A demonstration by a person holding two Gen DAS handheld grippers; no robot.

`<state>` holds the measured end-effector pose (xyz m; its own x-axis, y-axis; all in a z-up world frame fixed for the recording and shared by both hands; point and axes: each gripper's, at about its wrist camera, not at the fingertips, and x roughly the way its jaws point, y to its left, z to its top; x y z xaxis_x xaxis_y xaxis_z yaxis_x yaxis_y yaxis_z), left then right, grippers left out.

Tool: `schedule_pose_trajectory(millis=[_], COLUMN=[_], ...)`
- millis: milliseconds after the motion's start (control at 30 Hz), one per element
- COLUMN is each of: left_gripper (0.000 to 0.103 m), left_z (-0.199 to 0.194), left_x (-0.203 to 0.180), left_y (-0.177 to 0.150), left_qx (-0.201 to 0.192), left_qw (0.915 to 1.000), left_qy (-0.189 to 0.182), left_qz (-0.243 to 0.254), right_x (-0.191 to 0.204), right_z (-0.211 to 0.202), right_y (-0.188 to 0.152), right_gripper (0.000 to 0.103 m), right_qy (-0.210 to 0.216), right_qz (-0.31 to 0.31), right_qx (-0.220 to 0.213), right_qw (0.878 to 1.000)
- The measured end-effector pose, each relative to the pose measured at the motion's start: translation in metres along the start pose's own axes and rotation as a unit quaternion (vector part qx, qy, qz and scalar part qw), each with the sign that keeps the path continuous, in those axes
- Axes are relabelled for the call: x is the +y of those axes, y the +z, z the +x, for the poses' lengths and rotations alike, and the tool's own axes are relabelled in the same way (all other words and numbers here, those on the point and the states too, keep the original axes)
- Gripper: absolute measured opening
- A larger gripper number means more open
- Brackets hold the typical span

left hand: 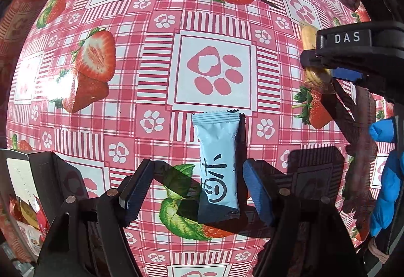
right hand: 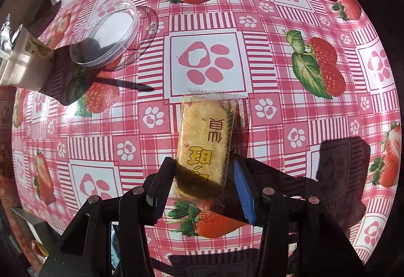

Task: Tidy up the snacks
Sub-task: 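Grasp the yellow cake packet with right gripper while left moves to blue packet, then grasp the light-blue packet with left gripper while right lifts yellow cake packet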

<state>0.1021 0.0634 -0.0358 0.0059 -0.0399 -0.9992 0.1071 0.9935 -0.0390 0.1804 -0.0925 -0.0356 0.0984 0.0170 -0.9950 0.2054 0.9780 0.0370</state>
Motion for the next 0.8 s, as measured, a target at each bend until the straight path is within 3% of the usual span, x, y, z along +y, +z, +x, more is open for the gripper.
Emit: schedule_pose_trajectory(millis=[100,233,367,700,733,800], left_gripper=[0.07,0.025,0.025,0.026,0.027,0.043], left_z=[0.001,-0.004,-0.005,-0.007,-0.007,-0.006], left_x=[-0.012,-0.025,-0.024,-0.002,-0.002,-0.002], left_y=[-0.002,-0.011,-0.036,-0.163,-0.174,-0.183], left_qx=[-0.008,-0.023,-0.022,-0.001,-0.002,0.007], left_qw=[0.9992,0.997,0.9963,0.994,0.993,0.9911], left_qy=[0.03,0.034,0.035,0.035,0.034,0.034], left_qz=[0.025,0.065,0.075,0.104,0.113,0.129], right_x=[-0.002,-0.011,-0.014,-0.024,-0.025,-0.026], right_z=[-0.004,-0.005,-0.009,-0.018,-0.018,-0.019], right_y=[-0.006,-0.032,-0.076,-0.217,-0.229,-0.251], right_gripper=[0.037,0.037,0.037,0.037,0.037,0.038], right_qy=[0.012,0.023,0.019,0.019,0.019,0.017], right_qz=[-0.015,-0.021,-0.045,-0.08,-0.078,-0.08], right_qx=[0.008,0.015,0.022,0.061,0.068,0.079], right_qw=[1.0,0.999,0.999,0.995,0.994,0.994])
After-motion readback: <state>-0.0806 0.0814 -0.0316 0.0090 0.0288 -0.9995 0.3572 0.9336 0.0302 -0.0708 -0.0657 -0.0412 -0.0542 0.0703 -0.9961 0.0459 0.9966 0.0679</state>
